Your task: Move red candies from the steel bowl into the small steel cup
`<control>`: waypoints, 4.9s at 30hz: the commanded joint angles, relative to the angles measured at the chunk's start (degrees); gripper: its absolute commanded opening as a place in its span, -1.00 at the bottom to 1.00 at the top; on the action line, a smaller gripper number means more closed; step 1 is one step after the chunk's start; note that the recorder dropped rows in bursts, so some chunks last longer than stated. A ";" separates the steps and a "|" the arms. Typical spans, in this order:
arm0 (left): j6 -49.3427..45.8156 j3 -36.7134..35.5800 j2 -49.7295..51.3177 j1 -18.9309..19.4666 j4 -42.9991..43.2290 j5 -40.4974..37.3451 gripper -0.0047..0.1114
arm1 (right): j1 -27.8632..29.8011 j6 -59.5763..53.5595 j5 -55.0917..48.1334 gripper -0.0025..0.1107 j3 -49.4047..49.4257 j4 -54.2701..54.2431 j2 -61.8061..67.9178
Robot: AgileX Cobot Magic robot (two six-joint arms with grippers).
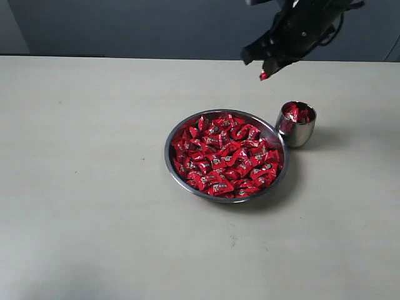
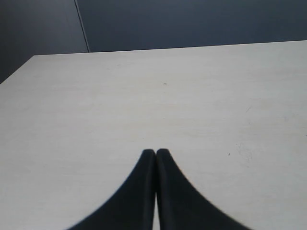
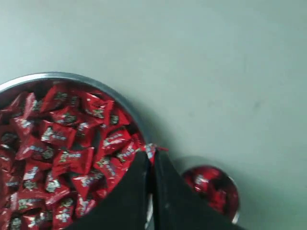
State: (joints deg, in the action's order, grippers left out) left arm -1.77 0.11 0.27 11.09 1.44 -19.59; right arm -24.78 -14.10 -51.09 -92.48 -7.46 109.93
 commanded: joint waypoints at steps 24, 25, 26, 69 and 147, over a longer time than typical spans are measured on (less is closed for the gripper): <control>0.08 -0.11 -0.27 -0.38 0.11 0.45 -0.91 | 7.39 3.63 4.89 -0.97 10.06 -0.55 3.55; 0.08 -0.11 -0.27 -0.38 0.11 0.45 -0.91 | 7.39 3.63 4.89 -0.97 10.16 -0.58 3.83; 0.08 -0.11 -0.27 -0.38 0.11 0.45 -0.91 | 7.39 3.63 4.89 -0.97 10.16 -0.58 3.83; 0.08 -0.11 -0.27 -0.38 0.11 0.45 -0.91 | 7.39 3.63 4.49 -0.30 9.88 -2.17 1.67; 0.08 -0.11 -0.27 -0.38 0.11 0.45 -0.91 | 3.70 3.52 32.59 -0.97 43.15 -12.13 -46.53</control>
State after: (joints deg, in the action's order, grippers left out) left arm -1.77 0.11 0.27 11.09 1.44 -19.59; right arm -20.78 -10.23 -17.74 -49.49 -19.61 65.20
